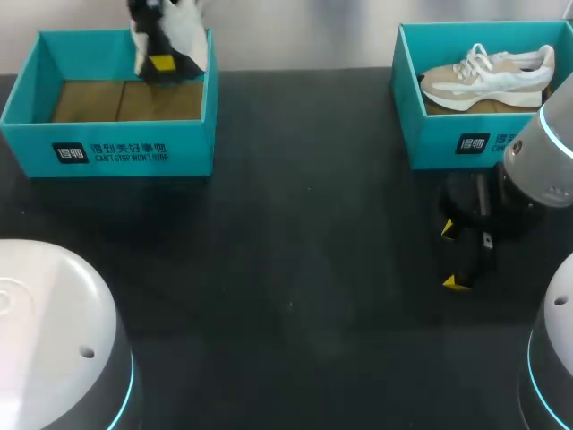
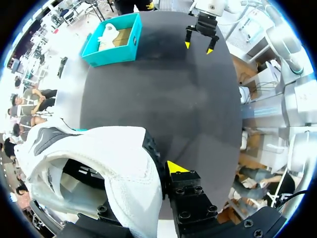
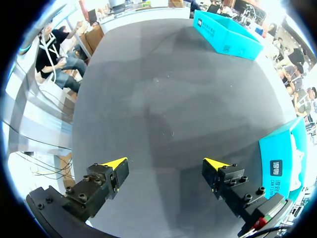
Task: Take the shoe out of the shoebox, open the shoe tongue, remove and reinsert the insole, then place the shoe into the shoebox
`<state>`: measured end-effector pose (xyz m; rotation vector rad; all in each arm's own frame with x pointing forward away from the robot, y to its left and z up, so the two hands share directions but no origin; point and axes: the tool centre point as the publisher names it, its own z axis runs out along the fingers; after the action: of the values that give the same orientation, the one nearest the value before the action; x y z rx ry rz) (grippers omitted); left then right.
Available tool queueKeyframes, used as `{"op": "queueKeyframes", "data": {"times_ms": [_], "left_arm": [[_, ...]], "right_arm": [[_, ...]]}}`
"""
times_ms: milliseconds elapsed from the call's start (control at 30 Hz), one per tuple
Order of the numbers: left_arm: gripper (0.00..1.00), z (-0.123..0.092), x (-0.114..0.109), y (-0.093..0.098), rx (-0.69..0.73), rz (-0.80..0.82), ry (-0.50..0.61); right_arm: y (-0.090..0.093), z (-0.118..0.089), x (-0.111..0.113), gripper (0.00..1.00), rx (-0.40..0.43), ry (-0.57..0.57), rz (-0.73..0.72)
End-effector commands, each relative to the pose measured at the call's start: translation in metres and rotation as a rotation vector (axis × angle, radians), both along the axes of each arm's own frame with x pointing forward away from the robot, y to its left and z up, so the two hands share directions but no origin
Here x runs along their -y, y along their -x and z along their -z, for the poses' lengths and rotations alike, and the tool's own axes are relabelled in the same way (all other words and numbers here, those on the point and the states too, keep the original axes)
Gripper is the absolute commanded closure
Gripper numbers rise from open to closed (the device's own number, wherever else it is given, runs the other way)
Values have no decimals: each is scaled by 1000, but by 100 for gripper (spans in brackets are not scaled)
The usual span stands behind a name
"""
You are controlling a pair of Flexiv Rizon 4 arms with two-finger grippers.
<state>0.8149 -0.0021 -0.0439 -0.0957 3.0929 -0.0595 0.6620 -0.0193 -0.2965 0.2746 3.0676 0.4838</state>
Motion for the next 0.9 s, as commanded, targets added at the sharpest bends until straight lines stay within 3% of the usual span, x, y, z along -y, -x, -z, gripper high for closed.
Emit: {"op": "queueKeyframes", "data": {"times_ms": [33,600,733,900], "left_arm": [[100,-6,-33,-20,-30,29,13],[100,-5,-40,-27,-38,28,7],[100,3,-71,-51,-77,10,47],[100,14,-115,-79,-38,-33,-17]], "right_arm": [[1,1,-1,0,2,3,2],[1,1,-1,0,2,3,2],[1,1,-1,0,2,3,2],[1,1,-1,0,2,3,2]]}}
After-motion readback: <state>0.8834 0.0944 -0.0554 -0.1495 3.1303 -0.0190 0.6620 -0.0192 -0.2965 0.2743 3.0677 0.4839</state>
